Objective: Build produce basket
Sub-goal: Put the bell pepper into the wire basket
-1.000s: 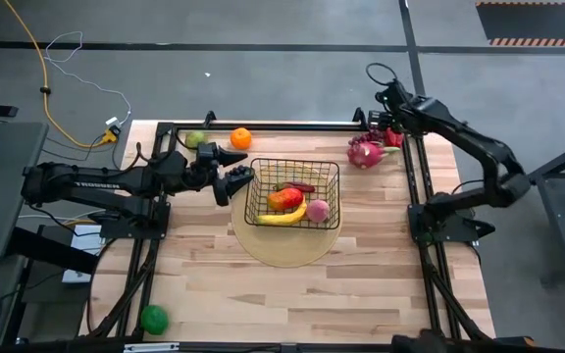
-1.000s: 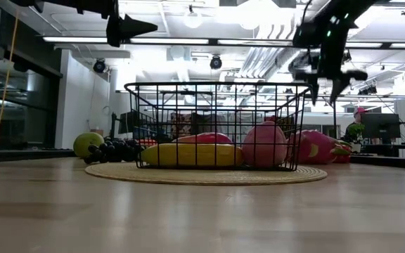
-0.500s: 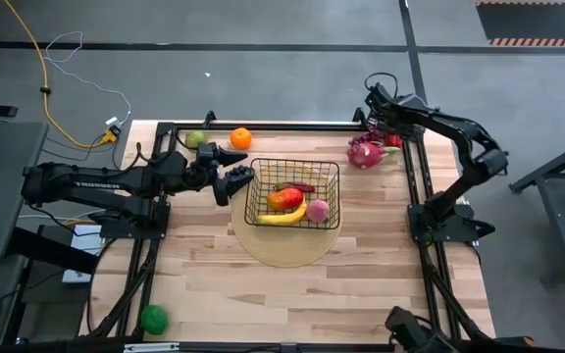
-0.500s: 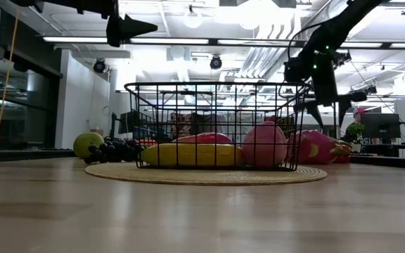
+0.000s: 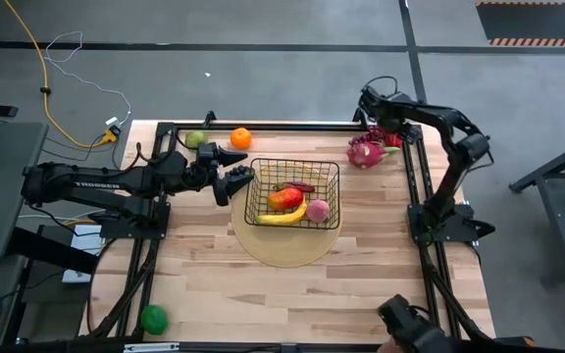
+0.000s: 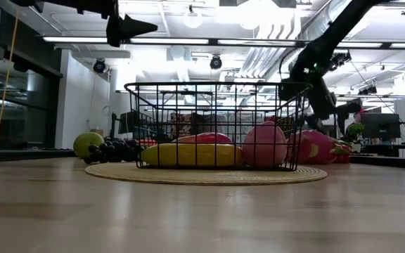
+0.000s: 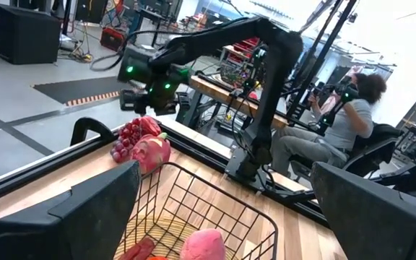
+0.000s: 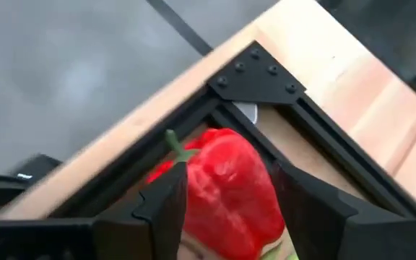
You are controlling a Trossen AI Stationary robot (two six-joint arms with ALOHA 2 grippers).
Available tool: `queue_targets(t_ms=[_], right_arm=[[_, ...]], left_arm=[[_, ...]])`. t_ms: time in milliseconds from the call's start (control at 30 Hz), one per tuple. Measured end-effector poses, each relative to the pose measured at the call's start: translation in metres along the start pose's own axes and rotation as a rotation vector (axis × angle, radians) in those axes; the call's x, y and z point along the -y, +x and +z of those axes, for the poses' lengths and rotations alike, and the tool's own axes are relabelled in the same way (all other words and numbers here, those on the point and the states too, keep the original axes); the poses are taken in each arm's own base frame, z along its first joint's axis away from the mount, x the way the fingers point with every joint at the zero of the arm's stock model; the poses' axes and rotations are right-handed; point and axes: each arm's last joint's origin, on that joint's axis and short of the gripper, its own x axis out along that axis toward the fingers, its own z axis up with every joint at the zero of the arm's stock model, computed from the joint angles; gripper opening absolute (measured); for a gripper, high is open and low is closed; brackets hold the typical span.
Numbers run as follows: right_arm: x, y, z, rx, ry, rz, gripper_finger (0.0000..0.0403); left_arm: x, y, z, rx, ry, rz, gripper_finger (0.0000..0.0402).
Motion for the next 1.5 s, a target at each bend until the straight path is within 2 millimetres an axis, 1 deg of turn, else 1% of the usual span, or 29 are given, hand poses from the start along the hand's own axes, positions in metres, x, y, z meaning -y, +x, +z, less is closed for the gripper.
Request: queue_targets(t_ms=[67, 167, 333, 533, 567, 633, 733, 867, 1033, 1133, 1200, 1300, 1400, 1500], right_arm=[[-0.005, 0.008, -0.004, 0.001, -0.053, -0.038, 0.0183], [-0.007, 0.015, -0.009, -0.020, -0.099, -0.064, 0.0162], [-0.005, 0.015, -0.014, -0.128, -0.218, -0.046, 0.0110], [0.006, -0.001, -0.020, -0.160, -0.318, -0.038, 0.0024], [0.009, -0.007, -0.022, -0.156, -0.330, -0.027, 0.0012], [0.016, -0.017, -0.027, -0.139, -0.357, -0.001, 0.0004], [0.033, -0.032, -0.033, -0.111, -0.379, 0.030, 0.0010], [0.063, -0.053, -0.042, -0.090, -0.420, 0.097, 0.0012], [0.105, -0.080, -0.052, -0.068, -0.386, 0.269, 0.0012], [0.128, -0.088, -0.054, -0.079, -0.345, 0.361, 0.0014], [0.140, -0.087, -0.056, -0.121, -0.331, 0.403, 0.0024], [0.150, -0.078, -0.064, -0.196, -0.344, 0.438, 0.0061], [0.153, -0.065, -0.074, -0.236, -0.365, 0.424, 0.0119], [0.153, -0.059, -0.078, -0.241, -0.400, 0.414, 0.0183]], left_arm=[[0.000, 0.000, 0.000, 0.000, 0.000, 0.000, 0.0392], [0.000, 0.000, 0.000, 0.000, 0.000, 0.000, 0.0392], [0.000, 0.000, 0.000, 0.000, 0.000, 0.000, 0.0392], [0.000, 0.000, 0.000, 0.000, 0.000, 0.000, 0.0392], [0.000, 0.000, 0.000, 0.000, 0.000, 0.000, 0.0392], [0.000, 0.000, 0.000, 0.000, 0.000, 0.000, 0.0392], [0.000, 0.000, 0.000, 0.000, 0.000, 0.000, 0.0392], [0.000, 0.000, 0.000, 0.000, 0.000, 0.000, 0.0392], [0.000, 0.000, 0.000, 0.001, 0.000, 0.000, 0.0392], [0.000, 0.000, 0.000, 0.001, 0.000, 0.000, 0.0392], [0.000, 0.000, 0.000, 0.000, 0.000, 0.000, 0.0392], [0.000, 0.000, 0.000, 0.000, 0.000, 0.000, 0.0392], [0.000, 0.000, 0.000, 0.001, 0.000, 0.000, 0.0392], [0.000, 0.000, 0.000, 0.001, 0.000, 0.000, 0.0392]])
